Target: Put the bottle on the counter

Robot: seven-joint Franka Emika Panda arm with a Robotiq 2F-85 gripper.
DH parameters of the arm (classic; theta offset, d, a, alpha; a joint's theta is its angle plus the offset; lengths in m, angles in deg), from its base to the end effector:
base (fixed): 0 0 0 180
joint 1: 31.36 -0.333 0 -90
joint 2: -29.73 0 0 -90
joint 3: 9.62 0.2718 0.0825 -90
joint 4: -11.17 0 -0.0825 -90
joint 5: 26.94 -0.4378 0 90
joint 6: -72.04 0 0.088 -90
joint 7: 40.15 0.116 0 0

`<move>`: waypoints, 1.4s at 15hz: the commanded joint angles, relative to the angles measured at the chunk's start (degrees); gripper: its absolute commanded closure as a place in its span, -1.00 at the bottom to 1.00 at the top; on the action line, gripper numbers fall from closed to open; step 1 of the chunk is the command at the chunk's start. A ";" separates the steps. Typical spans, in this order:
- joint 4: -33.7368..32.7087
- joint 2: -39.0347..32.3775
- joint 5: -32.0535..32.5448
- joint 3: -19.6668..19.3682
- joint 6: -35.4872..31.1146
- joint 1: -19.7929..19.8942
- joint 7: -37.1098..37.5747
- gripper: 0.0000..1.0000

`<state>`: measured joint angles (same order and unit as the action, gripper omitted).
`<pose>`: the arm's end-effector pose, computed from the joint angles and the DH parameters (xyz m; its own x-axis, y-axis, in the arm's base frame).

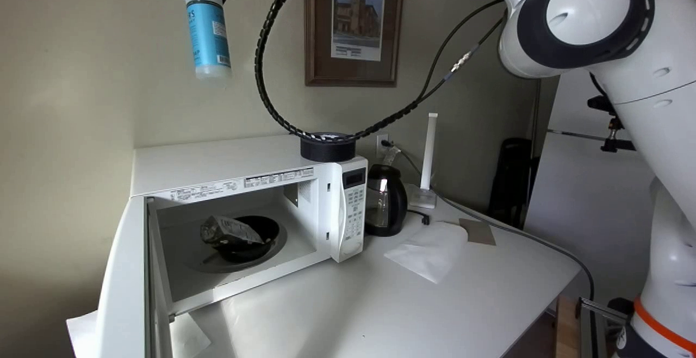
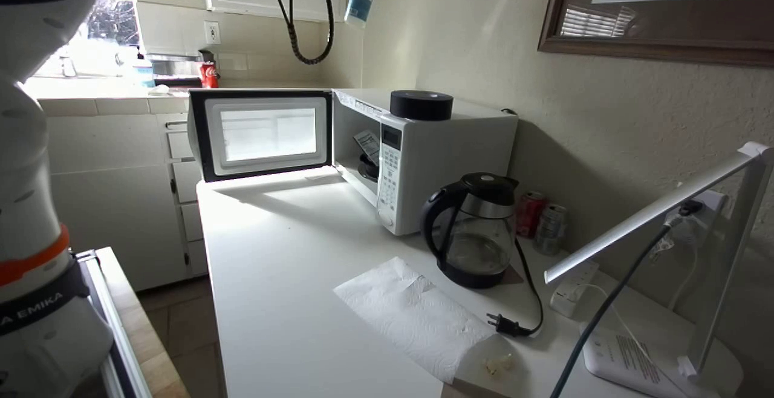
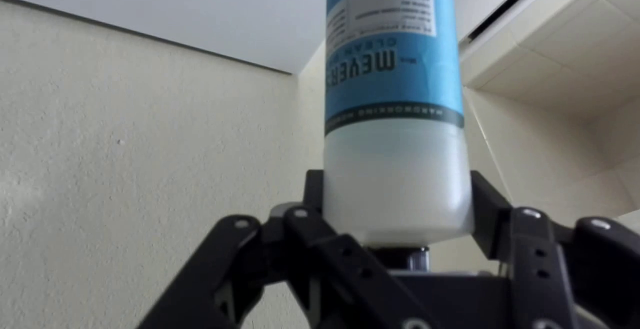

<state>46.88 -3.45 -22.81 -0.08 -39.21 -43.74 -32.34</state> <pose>0.7053 0.2180 0.7263 0.7387 0.0922 0.6677 0.2251 -0.9675 -0.1155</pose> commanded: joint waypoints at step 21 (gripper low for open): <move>36.49 23.58 0.61 -1.57 11.86 4.53 1.81 0.13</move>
<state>72.07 12.77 -22.32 -1.17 -29.01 -40.27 -30.23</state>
